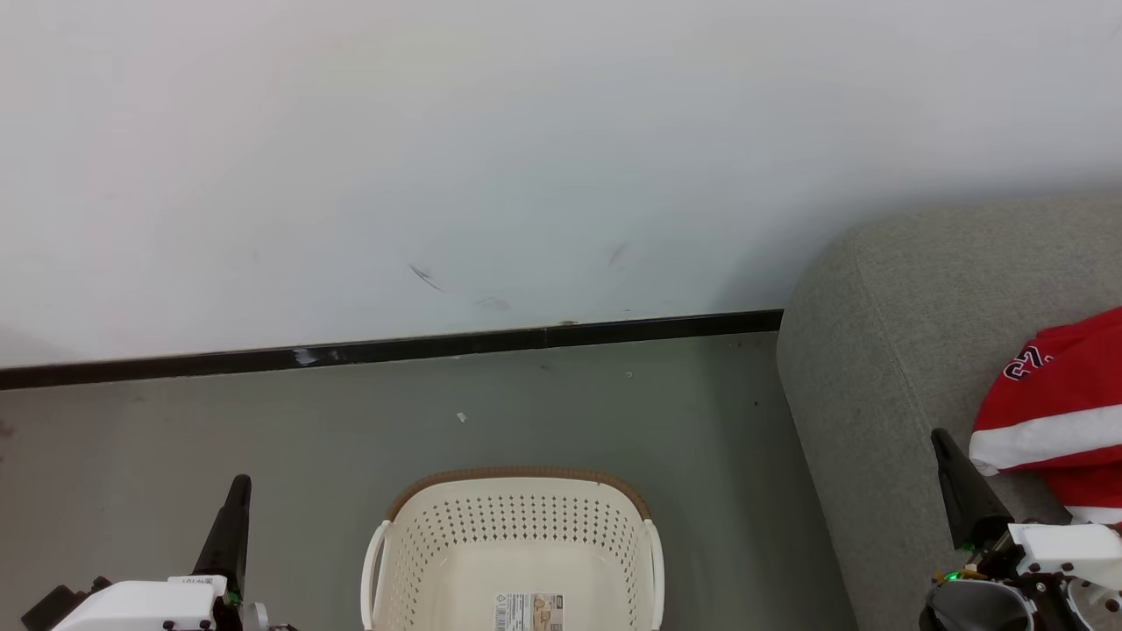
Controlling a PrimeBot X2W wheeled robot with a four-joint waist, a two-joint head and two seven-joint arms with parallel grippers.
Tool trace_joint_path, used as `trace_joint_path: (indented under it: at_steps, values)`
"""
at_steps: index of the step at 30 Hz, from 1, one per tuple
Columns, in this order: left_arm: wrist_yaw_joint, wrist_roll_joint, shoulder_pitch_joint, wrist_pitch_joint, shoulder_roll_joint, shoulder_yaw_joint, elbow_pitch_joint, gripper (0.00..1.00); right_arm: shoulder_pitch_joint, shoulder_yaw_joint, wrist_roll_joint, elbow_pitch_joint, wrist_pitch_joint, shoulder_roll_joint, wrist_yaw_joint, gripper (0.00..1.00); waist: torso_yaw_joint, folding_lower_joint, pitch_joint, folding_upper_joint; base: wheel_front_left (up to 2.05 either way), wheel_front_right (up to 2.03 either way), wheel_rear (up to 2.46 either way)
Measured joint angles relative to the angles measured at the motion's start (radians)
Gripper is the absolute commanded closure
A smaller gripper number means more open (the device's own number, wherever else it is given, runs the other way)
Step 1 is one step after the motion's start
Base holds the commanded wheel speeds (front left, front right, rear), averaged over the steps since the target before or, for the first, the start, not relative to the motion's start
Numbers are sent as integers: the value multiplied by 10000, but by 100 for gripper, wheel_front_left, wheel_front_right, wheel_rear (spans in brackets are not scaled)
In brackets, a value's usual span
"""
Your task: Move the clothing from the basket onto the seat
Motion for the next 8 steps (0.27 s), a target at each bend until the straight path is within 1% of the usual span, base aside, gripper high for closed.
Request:
trace_joint_path:
  at_steps: [8]
  values:
    - [0, 0, -1, 0, -2, 0, 6, 100, 0, 2, 0, 0, 0, -2, 0, 100, 0, -1, 0, 0, 0, 0, 0]
